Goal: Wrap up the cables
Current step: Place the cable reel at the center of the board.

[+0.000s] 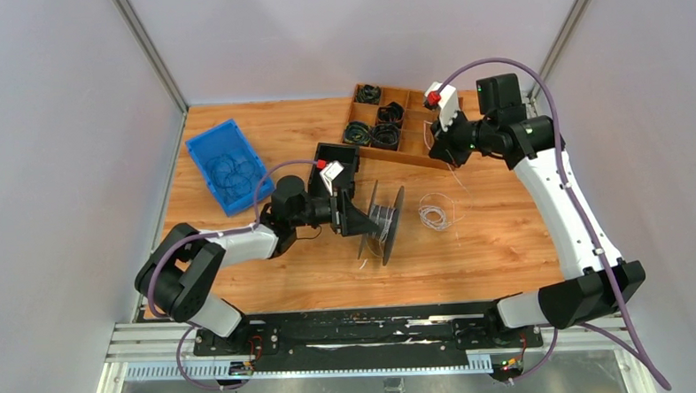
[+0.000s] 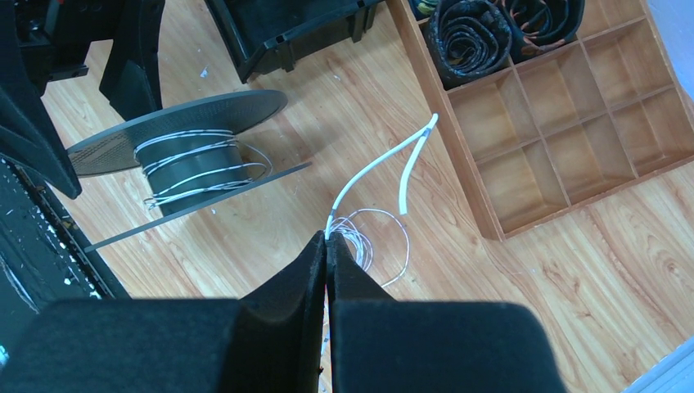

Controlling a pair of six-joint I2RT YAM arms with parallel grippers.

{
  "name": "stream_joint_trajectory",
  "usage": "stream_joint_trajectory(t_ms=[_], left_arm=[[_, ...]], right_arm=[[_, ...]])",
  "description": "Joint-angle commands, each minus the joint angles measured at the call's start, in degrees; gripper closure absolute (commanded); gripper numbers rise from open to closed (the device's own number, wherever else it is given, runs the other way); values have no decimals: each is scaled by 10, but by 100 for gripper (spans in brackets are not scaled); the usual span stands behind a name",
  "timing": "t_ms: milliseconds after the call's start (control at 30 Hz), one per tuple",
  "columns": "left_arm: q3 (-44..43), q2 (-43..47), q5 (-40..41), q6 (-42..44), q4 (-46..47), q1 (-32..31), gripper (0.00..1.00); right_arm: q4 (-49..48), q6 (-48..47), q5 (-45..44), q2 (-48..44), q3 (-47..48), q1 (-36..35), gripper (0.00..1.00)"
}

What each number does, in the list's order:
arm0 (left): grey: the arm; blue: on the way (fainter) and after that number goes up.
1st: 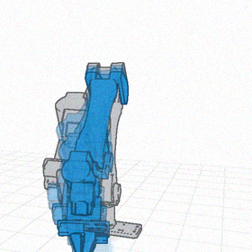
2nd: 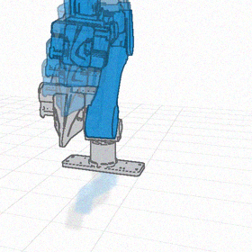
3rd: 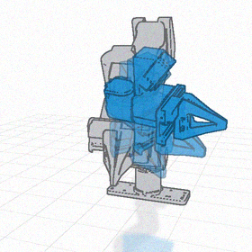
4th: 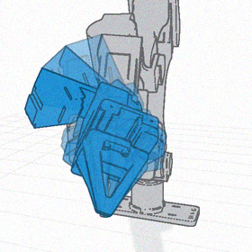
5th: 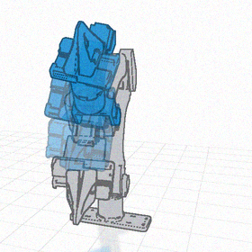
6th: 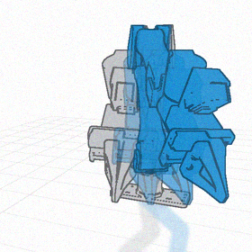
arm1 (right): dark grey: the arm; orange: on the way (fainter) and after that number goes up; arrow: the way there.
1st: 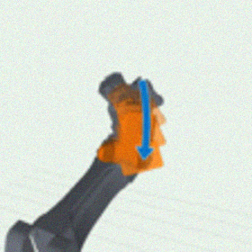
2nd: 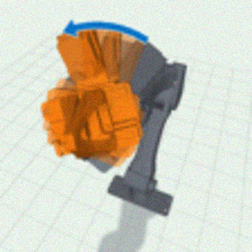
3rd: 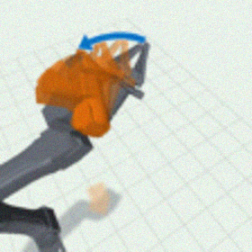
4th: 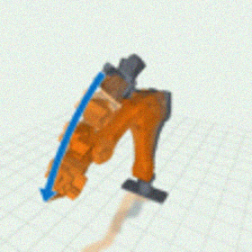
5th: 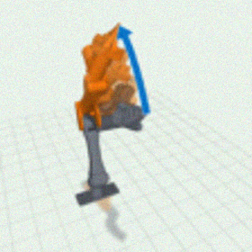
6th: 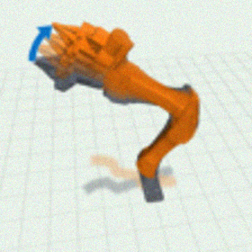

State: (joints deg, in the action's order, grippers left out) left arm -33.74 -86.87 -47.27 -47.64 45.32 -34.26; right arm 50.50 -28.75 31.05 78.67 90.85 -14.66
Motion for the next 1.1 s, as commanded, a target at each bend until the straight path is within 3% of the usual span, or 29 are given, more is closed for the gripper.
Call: stream_joint_trajectory(t_ms=[0,600,767,1067], left_arm=[[7,5,6,31,-37,8,36],[-3,30,20,86,-110,15,14],[-9,35,19,99,-117,15,12],[-52,54,16,199,-223,15,13]], right_arm=[[13,-13,8,-4,-12,-15,100],[17,-28,6,-10,-29,-41,100],[28,-53,13,-19,-37,-55,99],[110,-154,48,-25,-31,-94,99]])
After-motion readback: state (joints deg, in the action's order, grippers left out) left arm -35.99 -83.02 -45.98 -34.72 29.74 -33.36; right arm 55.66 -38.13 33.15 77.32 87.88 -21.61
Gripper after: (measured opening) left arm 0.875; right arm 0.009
